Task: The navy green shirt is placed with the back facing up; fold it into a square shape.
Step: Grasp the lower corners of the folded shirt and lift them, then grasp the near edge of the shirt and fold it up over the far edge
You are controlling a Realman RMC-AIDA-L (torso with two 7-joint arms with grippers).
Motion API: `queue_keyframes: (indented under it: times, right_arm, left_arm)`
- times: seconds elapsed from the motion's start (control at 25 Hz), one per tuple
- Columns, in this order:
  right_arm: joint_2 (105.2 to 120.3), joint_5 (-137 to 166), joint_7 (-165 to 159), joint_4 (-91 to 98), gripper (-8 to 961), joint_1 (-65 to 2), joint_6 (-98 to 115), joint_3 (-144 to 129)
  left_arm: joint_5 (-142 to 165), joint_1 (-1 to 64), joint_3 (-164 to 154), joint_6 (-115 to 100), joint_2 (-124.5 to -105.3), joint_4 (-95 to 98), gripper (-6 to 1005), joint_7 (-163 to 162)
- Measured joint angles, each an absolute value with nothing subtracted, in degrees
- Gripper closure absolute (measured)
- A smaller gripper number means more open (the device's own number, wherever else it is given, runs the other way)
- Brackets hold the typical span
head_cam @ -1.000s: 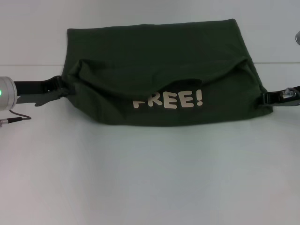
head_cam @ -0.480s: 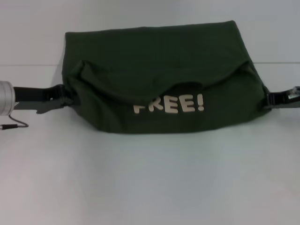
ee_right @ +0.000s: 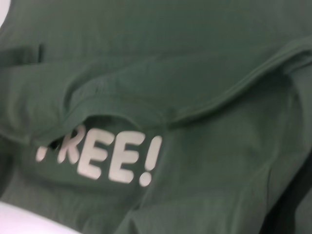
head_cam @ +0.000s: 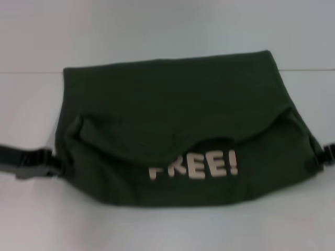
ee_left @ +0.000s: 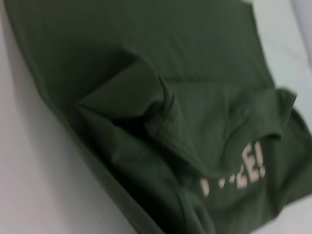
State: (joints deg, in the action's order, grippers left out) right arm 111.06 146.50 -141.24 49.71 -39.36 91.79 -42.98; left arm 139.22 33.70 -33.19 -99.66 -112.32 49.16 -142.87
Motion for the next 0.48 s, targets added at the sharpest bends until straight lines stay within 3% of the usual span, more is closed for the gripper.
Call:
queue_keyframes:
  times: [0.48]
  right_arm:
    - [110.00,146.9,-133.3,49.1,861,-34.9,107.8,-38.3]
  left_arm:
    - [143.6,30.1,-31.5,-115.7,-112.62,53.4,992,-138.4]
